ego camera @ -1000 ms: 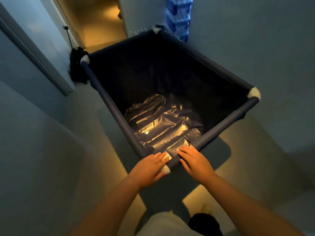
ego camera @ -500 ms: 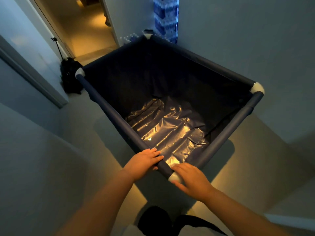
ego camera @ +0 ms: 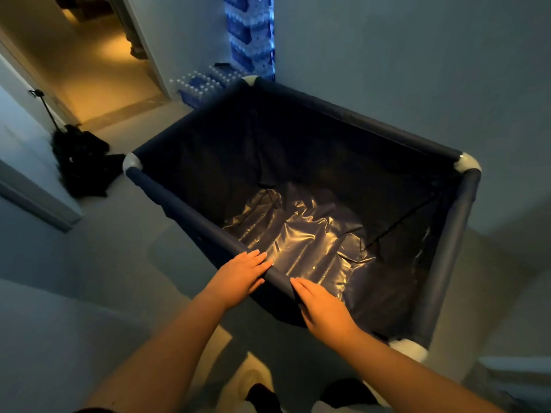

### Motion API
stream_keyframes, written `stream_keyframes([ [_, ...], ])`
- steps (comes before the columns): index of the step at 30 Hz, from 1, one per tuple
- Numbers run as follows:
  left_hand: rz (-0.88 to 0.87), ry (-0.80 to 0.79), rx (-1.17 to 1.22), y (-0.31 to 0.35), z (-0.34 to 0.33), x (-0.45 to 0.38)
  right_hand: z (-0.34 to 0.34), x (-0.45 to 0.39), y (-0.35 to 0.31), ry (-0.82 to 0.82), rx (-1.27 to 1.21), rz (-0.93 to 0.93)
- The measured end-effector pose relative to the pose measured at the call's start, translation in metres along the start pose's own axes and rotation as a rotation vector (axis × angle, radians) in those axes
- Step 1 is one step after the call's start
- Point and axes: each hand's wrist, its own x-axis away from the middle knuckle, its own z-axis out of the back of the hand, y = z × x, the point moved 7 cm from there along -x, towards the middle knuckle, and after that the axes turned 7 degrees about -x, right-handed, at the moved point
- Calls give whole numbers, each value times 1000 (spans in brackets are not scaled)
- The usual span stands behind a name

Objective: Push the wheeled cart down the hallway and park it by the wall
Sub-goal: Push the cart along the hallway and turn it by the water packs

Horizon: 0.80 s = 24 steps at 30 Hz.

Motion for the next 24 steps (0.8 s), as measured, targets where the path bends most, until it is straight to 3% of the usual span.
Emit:
stream_keyframes([
  [11, -48, -124, -53, -165, -26, -5, -24, -139, -73, 15, -6, -86],
  [24, -111, -325, -83, -410, -29, -29, -59, -386, -172, -76, -43, 70],
])
